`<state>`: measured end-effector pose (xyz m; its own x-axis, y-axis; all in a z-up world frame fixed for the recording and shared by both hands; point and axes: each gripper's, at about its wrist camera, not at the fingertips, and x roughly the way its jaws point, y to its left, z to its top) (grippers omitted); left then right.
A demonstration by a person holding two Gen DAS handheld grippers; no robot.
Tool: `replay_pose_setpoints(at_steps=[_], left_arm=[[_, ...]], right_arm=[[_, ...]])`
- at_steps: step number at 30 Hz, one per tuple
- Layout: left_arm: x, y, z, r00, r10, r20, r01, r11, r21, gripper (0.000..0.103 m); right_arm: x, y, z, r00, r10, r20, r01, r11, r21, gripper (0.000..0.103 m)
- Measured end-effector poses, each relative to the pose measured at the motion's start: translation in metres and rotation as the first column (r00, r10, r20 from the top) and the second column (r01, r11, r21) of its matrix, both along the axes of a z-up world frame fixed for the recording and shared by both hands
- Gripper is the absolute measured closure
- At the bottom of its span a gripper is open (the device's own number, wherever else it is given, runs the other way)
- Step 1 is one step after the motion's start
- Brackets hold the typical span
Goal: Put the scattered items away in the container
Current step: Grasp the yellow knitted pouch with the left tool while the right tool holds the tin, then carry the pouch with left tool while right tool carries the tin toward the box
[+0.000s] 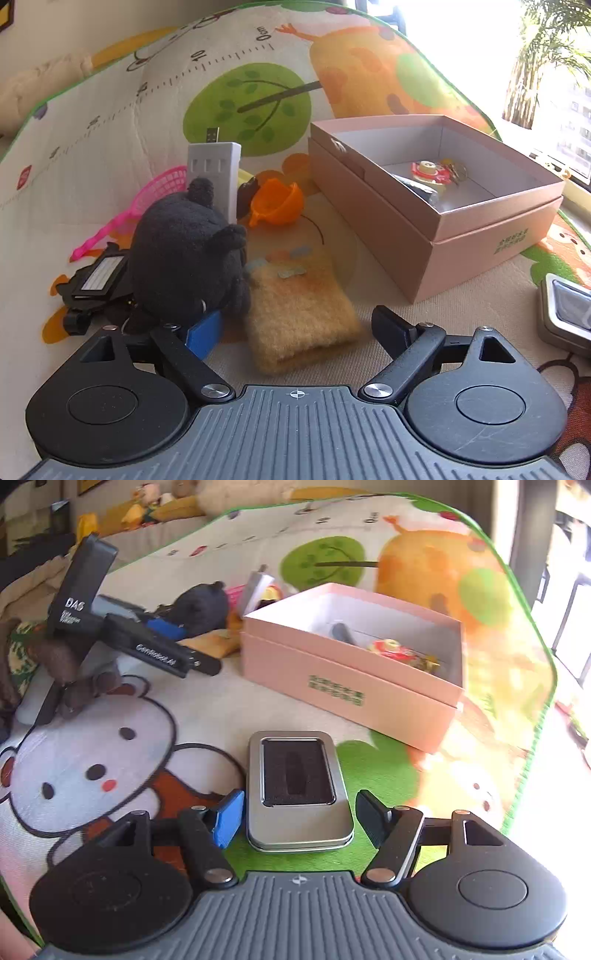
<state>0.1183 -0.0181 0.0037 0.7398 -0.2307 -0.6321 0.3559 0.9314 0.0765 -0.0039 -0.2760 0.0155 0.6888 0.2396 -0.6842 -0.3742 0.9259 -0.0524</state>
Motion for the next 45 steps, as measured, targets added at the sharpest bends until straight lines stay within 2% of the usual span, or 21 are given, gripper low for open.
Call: replay_pose_setpoints(at_steps=[1, 3, 6, 10, 14, 17, 20, 24, 27, 30, 33, 34, 35, 36, 38, 40, 41, 43, 45], left_arm=[[0.002, 0.0, 0.0, 1.0, 0.002, 0.0, -0.002, 1.0, -0.008, 0.016], [0.001, 0.001, 0.002, 1.0, 0.003, 0.0, -0.003, 1.0, -0.019, 0.035], [-0.01, 0.002, 0.005, 1.0, 0.003, 0.0, -0.003, 1.0, 0.003, 0.042], [-0.041, 0.003, 0.008, 0.999, -0.03, -0.016, 0.03, 1.0, 0.009, 0.042], [-0.086, -0.009, 0.01, 0.985, -0.163, -0.054, 0.162, 0.986, -0.023, 0.041], [-0.116, -0.026, 0.008, 0.96, -0.273, -0.067, 0.272, 0.962, -0.021, 0.037], [-0.129, -0.033, 0.007, 0.95, -0.305, -0.073, 0.305, 0.952, -0.006, 0.023], [-0.133, -0.026, 0.004, 0.964, -0.257, -0.063, 0.26, 0.964, 0.046, 0.007], [-0.126, -0.012, 0.003, 0.983, -0.178, -0.049, 0.181, 0.982, 0.056, 0.004], [-0.116, 0.001, 0.004, 0.997, -0.063, -0.036, 0.065, 0.996, 0.056, 0.002], [-0.11, 0.009, 0.004, 0.999, 0.015, -0.03, -0.014, 0.999, 0.045, 0.002], [-0.109, 0.011, 0.004, 0.999, 0.028, -0.033, -0.027, 0.999, 0.034, 0.002], [-0.108, 0.012, 0.004, 0.999, 0.035, -0.038, -0.034, 0.999, 0.022, 0.002], [-0.109, 0.013, 0.004, 0.998, 0.039, -0.042, -0.038, 0.999, 0.009, 0.002], [-0.111, 0.014, 0.003, 0.998, 0.042, -0.048, -0.043, 0.999, -0.015, 0.002], [-0.112, 0.014, 0.002, 0.997, 0.053, -0.052, -0.054, 0.998, -0.031, 0.001], [-0.112, 0.013, 0.001, 0.997, 0.055, -0.05, -0.057, 0.998, -0.03, 0.001], [-0.113, 0.011, 0.001, 0.997, 0.058, -0.052, -0.059, 0.998, -0.029, 0.0], [-0.114, 0.009, 0.001, 0.998, 0.038, -0.057, -0.04, 0.999, -0.036, 0.0]], right_arm=[[0.001, -0.007, -0.001, 0.999, -0.033, -0.002, 0.033, 0.999, 0.02, 0.032], [0.002, -0.015, -0.004, 0.997, -0.072, -0.01, 0.072, 0.996, 0.057, 0.031], [-0.001, -0.012, -0.008, 0.997, -0.072, -0.007, 0.073, 0.994, 0.079, 0.028], [-0.003, -0.005, -0.011, 0.999, -0.041, 0.016, 0.039, 0.996, 0.08, 0.027], [0.007, 0.002, -0.012, 0.998, -0.033, 0.057, 0.031, 0.998, 0.051, 0.027], [0.016, 0.01, -0.014, 0.999, 0.009, 0.042, -0.011, 1.0, 0.028, 0.034], [0.006, 0.016, -0.011, 0.997, 0.074, 0.034, -0.074, 0.997, 0.008, 0.039], [-0.034, 0.018, -0.008, 0.974, 0.223, 0.036, -0.222, 0.975, -0.023, 0.038], [-0.058, 0.014, -0.01, 0.963, 0.245, 0.111, -0.229, 0.963, -0.146, 0.02], [-0.057, -0.001, -0.009, 0.971, 0.189, 0.146, -0.152, 0.961, -0.23, 0.017], [-0.046, -0.01, -0.012, 0.972, 0.059, 0.226, 0.022, 0.939, -0.342, 0.017], [-0.041, -0.014, -0.013, 0.968, 0.012, 0.251, 0.08, 0.932, -0.354, 0.017], [-0.037, -0.017, -0.011, 0.967, -0.028, 0.255, 0.115, 0.936, -0.333, 0.016], [-0.033, -0.023, -0.007, 0.97, -0.069, 0.231, 0.132, 0.954, -0.269, 0.016], [-0.026, -0.033, 0.001, 0.982, -0.119, 0.149, 0.133, 0.987, -0.088, 0.011], [-0.02, -0.036, 0.005, 0.989, -0.135, 0.065, 0.129, 0.988, 0.084, 0.002], [-0.018, -0.033, 0.005, 0.991, -0.129, 0.04, 0.123, 0.983, 0.136, 0.001], [-0.013, -0.019, 0.002, 0.993, -0.113, 0.03, 0.107, 0.981, 0.159, 0.0], [-0.006, -0.002, -0.003, 0.993, -0.106, 0.05, 0.1, 0.989, 0.111, 0.0]])
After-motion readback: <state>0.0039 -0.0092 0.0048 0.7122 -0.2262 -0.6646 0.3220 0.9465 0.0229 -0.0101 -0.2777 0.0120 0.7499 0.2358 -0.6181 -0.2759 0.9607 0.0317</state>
